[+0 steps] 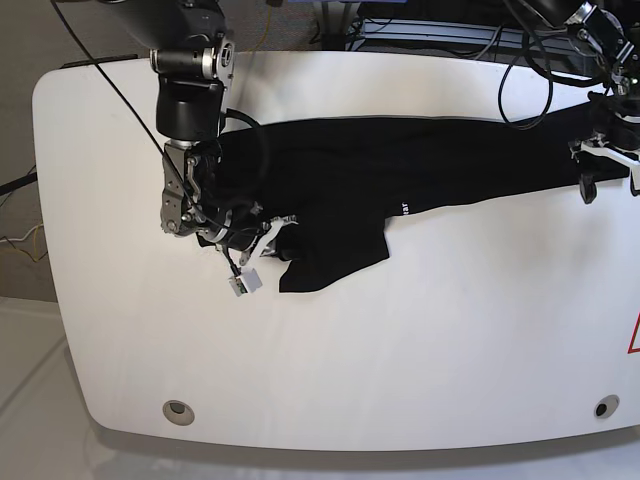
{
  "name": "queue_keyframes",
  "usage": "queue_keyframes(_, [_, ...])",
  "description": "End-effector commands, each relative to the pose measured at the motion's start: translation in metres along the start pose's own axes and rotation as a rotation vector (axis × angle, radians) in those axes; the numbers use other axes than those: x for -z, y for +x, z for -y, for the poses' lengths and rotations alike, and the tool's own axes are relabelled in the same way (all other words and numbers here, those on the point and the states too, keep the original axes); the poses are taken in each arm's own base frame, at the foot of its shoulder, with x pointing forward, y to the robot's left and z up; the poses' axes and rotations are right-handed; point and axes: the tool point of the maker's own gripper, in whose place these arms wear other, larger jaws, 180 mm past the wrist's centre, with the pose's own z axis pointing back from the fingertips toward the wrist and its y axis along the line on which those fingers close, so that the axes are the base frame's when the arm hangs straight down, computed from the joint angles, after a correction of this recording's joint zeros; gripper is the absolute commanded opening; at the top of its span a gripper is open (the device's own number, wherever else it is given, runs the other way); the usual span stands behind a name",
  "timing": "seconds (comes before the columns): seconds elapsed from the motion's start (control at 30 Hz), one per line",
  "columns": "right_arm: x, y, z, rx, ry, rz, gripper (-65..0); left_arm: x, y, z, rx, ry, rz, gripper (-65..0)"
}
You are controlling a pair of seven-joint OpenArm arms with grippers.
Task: Fold the T-shirt properly
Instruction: 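Lift and fold the shirt edge with the right gripper over the shirt body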
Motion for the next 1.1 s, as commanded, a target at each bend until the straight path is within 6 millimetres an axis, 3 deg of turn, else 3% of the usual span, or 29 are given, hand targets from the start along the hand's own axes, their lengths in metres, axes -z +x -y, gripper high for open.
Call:
queue_keyframes(0.0, [-0.004,-0.007,0.002,-0.054,-0.033,-0.097,-65.0,-0.001,0.021,-0.005,0.015,0.004,0.068,-9.1])
queue_keyframes(0.1, [-0.008,-0.001,-0.006,-0.089,-0.025,-0.109,-65.0,-0.002,0.021,-0.005,0.017,0.005,0.065,-9.1])
queue_keyframes(0.17, [-0.022,0.022,-0.033,-0.173,0.013,-0.096,-65.0,-0.001,0.017,-0.005,0.017,0.007,0.051,-9.2])
queue_keyframes(0.5, [-0.05,0.053,-0.069,-0.263,0.052,0.007,-65.0,0.0,0.016,-0.008,0.009,0.014,0.047,-8.8])
queue_keyframes(1.07, [-0.053,0.038,-0.099,-0.194,0.189,0.046,-65.0,0.002,0.016,-0.002,0.008,-0.003,0.048,-9.0])
